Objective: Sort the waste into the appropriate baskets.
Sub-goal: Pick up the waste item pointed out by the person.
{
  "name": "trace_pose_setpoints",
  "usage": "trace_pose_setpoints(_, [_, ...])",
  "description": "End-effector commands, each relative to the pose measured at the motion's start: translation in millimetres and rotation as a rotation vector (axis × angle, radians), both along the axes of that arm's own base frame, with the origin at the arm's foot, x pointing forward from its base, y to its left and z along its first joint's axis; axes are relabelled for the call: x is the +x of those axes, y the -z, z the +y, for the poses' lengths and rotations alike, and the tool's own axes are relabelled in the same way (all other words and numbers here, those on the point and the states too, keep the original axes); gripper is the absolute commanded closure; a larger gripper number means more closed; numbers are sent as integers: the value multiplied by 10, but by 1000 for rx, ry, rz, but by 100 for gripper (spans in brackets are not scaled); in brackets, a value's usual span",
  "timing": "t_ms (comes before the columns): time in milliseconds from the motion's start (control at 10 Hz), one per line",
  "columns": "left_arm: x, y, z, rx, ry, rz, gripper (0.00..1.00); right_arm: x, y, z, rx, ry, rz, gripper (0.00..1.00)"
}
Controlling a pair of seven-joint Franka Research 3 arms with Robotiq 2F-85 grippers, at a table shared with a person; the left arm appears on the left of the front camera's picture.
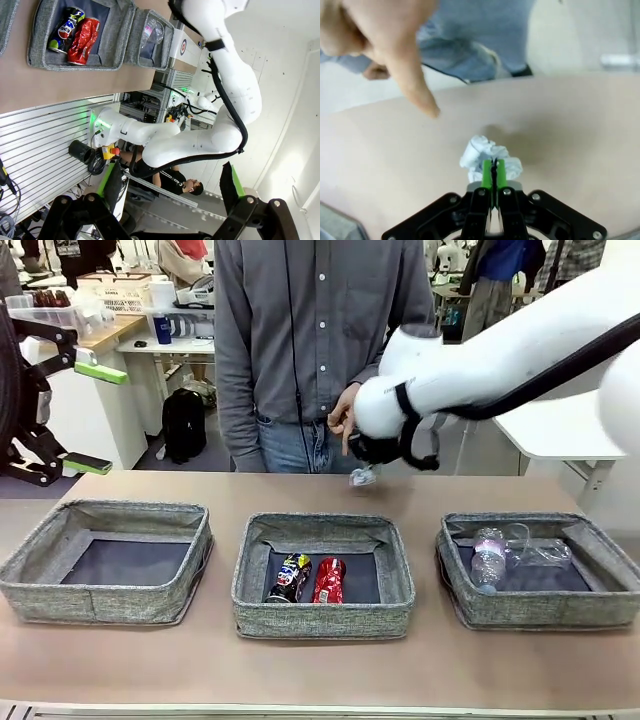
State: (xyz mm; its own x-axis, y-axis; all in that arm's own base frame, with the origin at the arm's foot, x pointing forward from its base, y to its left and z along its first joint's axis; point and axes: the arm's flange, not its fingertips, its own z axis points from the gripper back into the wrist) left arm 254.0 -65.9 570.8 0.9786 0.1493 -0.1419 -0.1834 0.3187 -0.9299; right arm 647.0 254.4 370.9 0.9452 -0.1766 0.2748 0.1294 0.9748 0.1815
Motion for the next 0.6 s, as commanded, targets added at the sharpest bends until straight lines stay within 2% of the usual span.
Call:
trace_pose_setpoints(0, [-18,32,-23,-14,9,-19,0,-271,-455,-311,-4,97,133,100])
trace_pose_setpoints(200, [-18,32,-23,-14,9,-19,0,-489,-813,-536,53,146,165,100])
trace_pose_setpoints(400, [-18,32,-23,-14,9,-19,0,-870,-1124,-569,153,188,143,100])
trace_pose_setpoints(500, [-18,32,-23,-14,9,-19,0,-1110,-1192,-507,123,189,141,100])
